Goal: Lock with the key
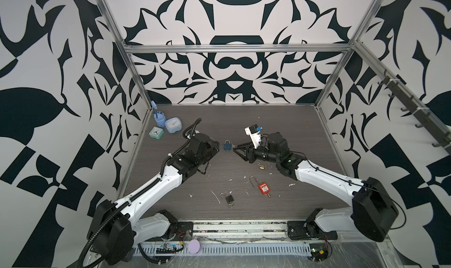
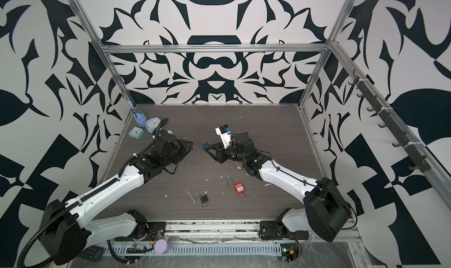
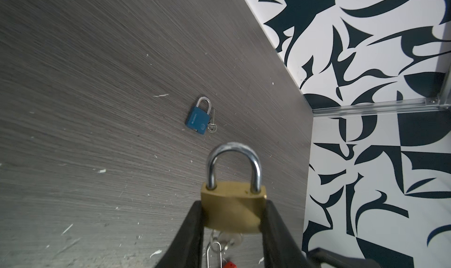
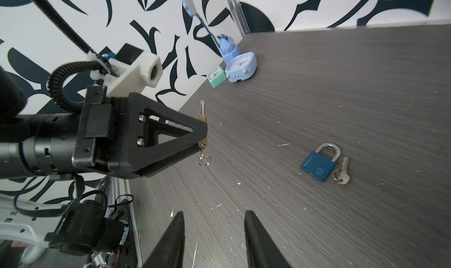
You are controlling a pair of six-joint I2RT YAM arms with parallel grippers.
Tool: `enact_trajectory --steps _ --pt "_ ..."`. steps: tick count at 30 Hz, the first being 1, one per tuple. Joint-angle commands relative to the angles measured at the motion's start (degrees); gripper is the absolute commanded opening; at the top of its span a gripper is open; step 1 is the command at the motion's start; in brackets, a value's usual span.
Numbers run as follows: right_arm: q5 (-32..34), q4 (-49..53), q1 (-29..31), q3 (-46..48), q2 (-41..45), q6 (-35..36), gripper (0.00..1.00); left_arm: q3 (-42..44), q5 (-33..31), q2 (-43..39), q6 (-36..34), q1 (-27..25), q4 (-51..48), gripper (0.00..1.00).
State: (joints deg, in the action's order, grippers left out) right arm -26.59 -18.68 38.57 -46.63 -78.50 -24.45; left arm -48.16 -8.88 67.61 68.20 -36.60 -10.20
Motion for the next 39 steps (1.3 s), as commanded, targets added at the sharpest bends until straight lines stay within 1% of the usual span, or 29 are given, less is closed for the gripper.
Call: enact_trajectory --steps 1,7,15,25,39 --pt "-1.62 -5.12 1.14 -4.05 -2.34 -2.00 0.41 -3.32 3.37 0.73 1.69 0.39 -2.26 0.00" --pt "-2.33 -5.81 2.47 -7.31 -7.37 -2.50 0.39 -4.13 4.72 1.30 1.29 1.04 -2.72 0.00" --pt "-2.68 -6.79 3.27 -9.28 -11.06 -2.87 0.37 -3.89 5.28 0.95 0.95 1.88 -2.81 0.00" --pt "-3.65 -6.99 3.52 -11.20 -13.91 -3.41 0.30 -3.69 6.60 1.73 0.82 2.40 -2.81 0.00" --pt "-4.75 -7.67 3.90 -12.32 -16.18 -4.39 0.09 -3.87 7.39 2.27 0.57 2.93 -2.73 0.00"
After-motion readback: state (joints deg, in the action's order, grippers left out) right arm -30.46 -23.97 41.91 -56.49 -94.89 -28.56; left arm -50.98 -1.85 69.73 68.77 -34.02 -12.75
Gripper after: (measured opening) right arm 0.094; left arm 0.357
